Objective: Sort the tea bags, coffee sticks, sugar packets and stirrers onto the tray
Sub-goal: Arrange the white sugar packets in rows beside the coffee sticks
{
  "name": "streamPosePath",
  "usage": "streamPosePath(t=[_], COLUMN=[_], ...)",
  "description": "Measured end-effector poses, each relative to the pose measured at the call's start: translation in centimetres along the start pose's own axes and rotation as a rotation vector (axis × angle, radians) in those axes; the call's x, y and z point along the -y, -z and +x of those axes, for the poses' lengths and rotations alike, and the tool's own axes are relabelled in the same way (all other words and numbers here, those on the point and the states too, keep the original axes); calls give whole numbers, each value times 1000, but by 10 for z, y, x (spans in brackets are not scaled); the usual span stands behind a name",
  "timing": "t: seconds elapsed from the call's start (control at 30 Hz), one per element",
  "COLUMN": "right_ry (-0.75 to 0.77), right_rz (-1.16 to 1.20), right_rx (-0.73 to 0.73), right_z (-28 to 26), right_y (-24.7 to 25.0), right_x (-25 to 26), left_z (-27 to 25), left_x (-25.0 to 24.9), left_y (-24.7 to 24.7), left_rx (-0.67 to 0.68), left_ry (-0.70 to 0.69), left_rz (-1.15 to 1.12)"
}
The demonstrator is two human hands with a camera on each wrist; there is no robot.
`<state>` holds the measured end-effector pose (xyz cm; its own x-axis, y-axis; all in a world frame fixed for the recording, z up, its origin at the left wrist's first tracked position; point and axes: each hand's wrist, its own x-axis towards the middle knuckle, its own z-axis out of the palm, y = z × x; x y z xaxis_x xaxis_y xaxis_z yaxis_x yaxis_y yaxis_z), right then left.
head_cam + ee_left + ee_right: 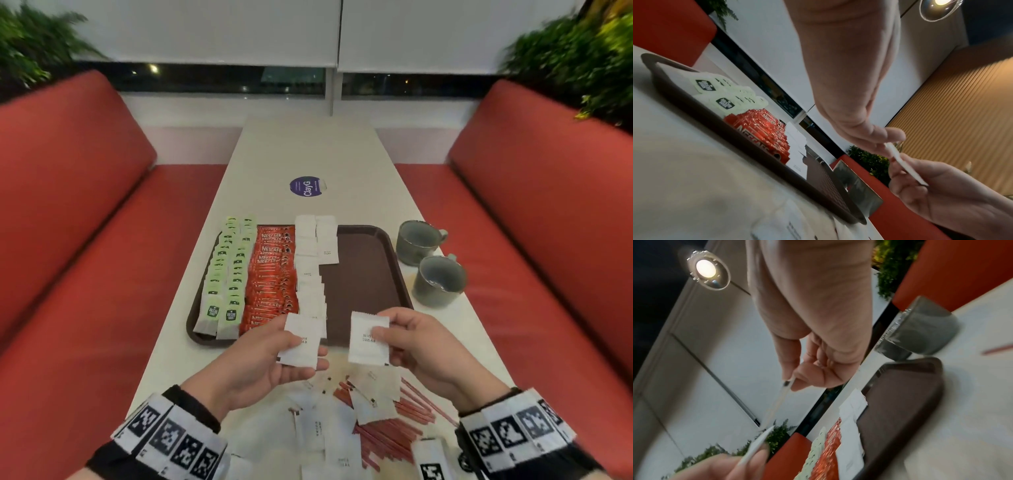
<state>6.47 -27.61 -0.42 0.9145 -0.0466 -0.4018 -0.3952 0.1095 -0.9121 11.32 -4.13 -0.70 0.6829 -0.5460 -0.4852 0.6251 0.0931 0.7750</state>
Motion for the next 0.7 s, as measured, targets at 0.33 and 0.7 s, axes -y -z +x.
streamPosePath(t=[0.33,0.7], right_ry=[110,-161], right_rz=[-393,-639], right_rx=[-342,-247], right_z=[186,263], right_y=[0,-10], right_x=[62,36], left_z=[23,36], left_x=[-16,-19], left_y=[43,62], left_rx=[-73,-176], left_ry=[-54,-70], left_rz=[-81,-116])
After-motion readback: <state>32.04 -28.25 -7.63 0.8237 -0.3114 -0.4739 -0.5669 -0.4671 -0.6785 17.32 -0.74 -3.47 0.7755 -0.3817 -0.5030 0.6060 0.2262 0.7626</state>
